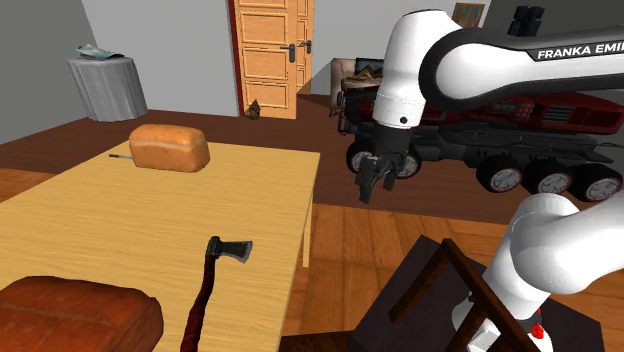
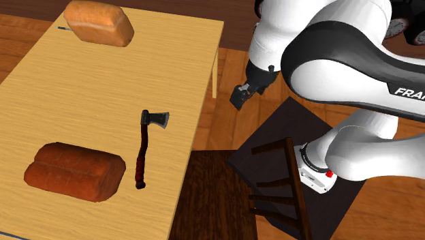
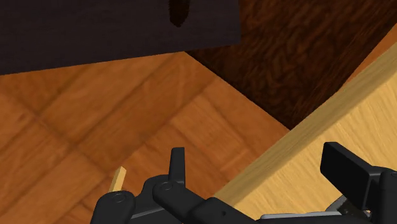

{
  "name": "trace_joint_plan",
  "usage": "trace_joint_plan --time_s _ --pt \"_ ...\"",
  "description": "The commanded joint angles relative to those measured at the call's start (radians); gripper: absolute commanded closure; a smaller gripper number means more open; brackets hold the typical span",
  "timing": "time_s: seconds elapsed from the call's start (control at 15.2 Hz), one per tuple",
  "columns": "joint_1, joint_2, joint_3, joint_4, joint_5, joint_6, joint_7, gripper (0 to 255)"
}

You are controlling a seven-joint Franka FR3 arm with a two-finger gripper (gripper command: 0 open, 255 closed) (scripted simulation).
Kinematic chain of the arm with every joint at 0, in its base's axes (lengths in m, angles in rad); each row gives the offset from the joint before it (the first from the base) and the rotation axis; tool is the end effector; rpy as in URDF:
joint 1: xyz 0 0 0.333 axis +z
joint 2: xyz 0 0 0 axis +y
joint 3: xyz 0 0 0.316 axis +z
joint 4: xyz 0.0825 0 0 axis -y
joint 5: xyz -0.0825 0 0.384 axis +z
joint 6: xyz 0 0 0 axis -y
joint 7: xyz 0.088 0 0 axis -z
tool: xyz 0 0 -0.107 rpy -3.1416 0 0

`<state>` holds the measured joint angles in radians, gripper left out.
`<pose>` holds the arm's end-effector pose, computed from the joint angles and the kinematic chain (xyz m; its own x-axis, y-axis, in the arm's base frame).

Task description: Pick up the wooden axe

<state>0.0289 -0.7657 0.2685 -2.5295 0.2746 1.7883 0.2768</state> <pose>0.3069 0.1284 0.5103 0.9940 -0.1087 -0.0140 -0.1095 -0.9905 -0.0830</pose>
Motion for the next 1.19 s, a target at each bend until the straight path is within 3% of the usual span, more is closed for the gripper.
trace_joint_plan --time_s 0.0,0.33,0.66,0.92,1.12 --pt "0.004 0.034 0.054 0.001 0.035 0.052 0.073 0" --pt "-0.004 0.157 0.189 0.043 0.09 0.179 0.248 0" --pt "-0.043 0.317 0.328 0.124 0.088 0.305 0.436 0" --pt "-0.095 0.473 0.445 0.213 0.023 0.399 0.611 0" --pt "-0.14 0.612 0.531 0.294 -0.083 0.459 0.772 0"
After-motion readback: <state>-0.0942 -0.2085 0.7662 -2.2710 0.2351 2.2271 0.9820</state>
